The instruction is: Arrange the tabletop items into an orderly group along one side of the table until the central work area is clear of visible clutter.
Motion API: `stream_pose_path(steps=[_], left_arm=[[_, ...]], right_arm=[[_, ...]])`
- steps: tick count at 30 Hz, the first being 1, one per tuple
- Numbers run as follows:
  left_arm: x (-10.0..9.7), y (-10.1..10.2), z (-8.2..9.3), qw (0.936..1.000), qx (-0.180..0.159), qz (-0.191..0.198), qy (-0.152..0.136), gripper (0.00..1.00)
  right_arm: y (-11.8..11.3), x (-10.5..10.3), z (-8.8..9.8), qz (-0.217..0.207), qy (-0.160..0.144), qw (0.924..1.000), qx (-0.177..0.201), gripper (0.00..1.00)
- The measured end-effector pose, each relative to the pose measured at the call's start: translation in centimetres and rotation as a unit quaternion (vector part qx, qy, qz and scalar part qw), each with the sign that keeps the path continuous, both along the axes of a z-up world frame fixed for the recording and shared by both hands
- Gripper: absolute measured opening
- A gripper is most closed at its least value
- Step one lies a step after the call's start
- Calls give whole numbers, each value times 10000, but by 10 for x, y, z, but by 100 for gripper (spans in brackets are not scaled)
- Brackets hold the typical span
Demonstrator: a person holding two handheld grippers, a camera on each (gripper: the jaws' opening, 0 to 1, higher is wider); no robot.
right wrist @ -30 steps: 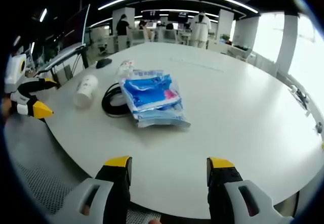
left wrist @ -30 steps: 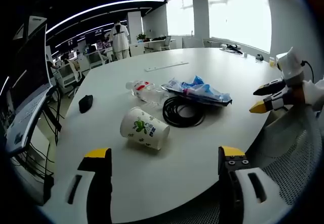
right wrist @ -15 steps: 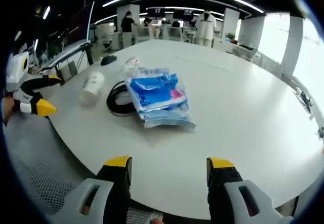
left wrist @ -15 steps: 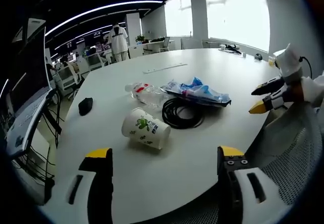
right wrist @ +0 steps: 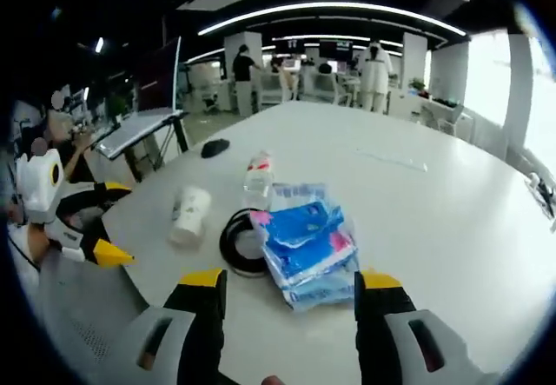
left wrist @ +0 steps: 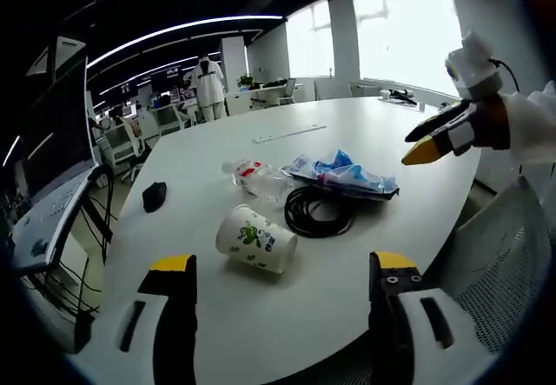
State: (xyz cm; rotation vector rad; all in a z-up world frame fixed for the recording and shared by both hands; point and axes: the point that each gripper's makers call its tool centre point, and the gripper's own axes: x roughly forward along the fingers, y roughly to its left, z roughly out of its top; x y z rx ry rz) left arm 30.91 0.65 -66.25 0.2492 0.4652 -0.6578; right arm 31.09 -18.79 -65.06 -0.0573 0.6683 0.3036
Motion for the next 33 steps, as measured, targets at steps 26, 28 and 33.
stream_pose_path(steps=[26, 28, 33], left_arm=[[-1, 3, -18, 9987, 502, -35, 125, 80], [0, 4, -17, 9986, 506, -24, 117, 80], [-3, 5, -26, 9968, 753, -101, 230, 77]], right_arm=[[154, 78, -19, 2149, 904, 9724, -71, 66], [159, 83, -27, 2121, 1042, 9717, -76, 68], [173, 83, -52, 2341, 1376, 9618, -360, 71]])
